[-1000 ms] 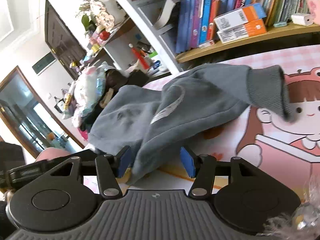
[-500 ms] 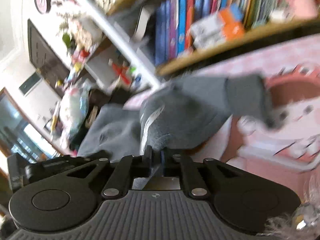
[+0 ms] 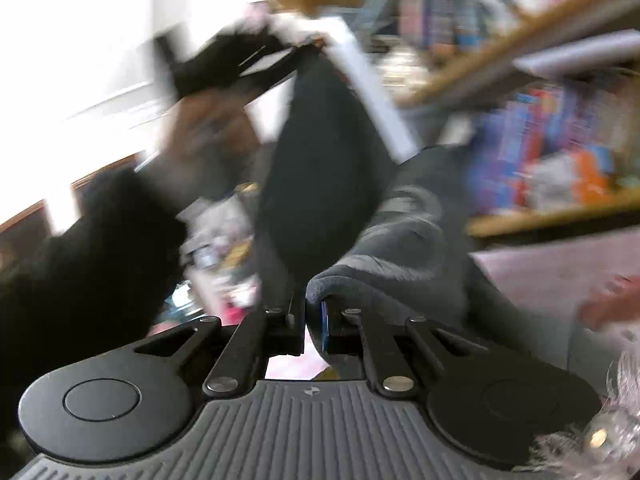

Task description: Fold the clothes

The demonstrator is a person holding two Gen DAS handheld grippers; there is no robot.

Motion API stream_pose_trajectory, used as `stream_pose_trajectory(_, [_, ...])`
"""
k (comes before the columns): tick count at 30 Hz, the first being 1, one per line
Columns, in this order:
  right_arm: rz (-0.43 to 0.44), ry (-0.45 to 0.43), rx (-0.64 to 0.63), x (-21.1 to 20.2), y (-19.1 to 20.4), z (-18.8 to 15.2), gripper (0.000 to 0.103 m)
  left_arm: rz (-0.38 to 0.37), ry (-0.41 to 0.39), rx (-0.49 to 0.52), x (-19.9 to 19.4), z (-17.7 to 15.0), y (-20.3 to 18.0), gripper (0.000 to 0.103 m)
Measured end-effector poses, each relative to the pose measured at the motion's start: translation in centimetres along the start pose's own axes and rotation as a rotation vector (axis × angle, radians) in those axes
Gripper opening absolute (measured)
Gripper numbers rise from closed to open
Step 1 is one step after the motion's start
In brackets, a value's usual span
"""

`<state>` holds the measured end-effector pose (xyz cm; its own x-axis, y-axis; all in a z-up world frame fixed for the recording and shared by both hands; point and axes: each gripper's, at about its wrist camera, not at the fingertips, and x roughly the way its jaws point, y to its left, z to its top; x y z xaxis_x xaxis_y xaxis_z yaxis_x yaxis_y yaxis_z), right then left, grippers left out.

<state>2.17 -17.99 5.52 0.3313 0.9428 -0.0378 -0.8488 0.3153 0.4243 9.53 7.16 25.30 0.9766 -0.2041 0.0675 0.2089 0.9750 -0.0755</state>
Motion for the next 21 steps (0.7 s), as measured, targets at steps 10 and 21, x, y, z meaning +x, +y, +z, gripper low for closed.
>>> stream_pose_trajectory(10, [-0.115, 0.161, 0.070, 2.5, -2.1, -1.2, 0.007, 0.056, 0.587, 0.077, 9.8, -10.8, -1.7, 0.051])
stream_pose_trajectory(21, [-0.157, 0.174, 0.081, 2.9, -2.1, -1.5, 0.008, 0.224, 0.562, 0.158, 1.3, -13.1, 1.8, 0.080])
